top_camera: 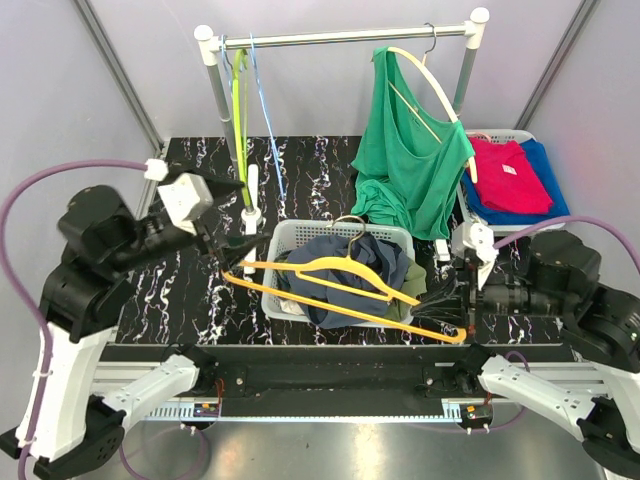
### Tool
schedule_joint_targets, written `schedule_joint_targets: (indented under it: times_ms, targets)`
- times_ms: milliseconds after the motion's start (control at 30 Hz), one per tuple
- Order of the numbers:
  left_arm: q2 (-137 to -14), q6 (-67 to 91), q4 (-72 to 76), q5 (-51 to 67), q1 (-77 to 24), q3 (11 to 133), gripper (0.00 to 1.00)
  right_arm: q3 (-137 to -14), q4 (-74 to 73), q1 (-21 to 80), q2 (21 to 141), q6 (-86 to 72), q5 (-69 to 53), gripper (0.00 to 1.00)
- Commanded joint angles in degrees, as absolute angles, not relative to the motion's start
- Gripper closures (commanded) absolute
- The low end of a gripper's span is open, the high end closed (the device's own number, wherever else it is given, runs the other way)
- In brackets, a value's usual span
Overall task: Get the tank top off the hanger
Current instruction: Place the hanger at the clothesline.
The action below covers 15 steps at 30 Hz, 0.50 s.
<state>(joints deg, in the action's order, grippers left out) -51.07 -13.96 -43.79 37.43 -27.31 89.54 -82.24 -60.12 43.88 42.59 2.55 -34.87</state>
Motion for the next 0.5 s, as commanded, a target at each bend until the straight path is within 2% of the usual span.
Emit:
schedule_joint_targets:
  times_ms: [0,133,267,333,467]
  targets:
    - [-47.1,-15.5,-35.3,21.2,-27.2,92.5,0.01,-86.8,-62.0,43.8,41.0,0.5,-30.4,1.00]
    - [-44.0,-18.9,-34.6,19.0,-27.2,90.6,0.01,-89.8,-62.8,43.8,39.2,-1.5,-22.7,1.00]
    - [-42.5,-18.9,-34.0,16.1,-27.2,89.1,0.01,-93.1,-63.6,43.8,40.4,-4.0,-5.5,1.00]
    - [-41.9,-19.0,-33.5,15.6,-27.2,88.3,0.01,-94.3,-65.0,43.8,43.6,-4.9,1.4,1.00]
    - [-41.4,-17.8,-33.0,15.7,-27.2,87.6,0.01,-97.8,-65.2,43.8,49.7,-5.3,6.3,1.00]
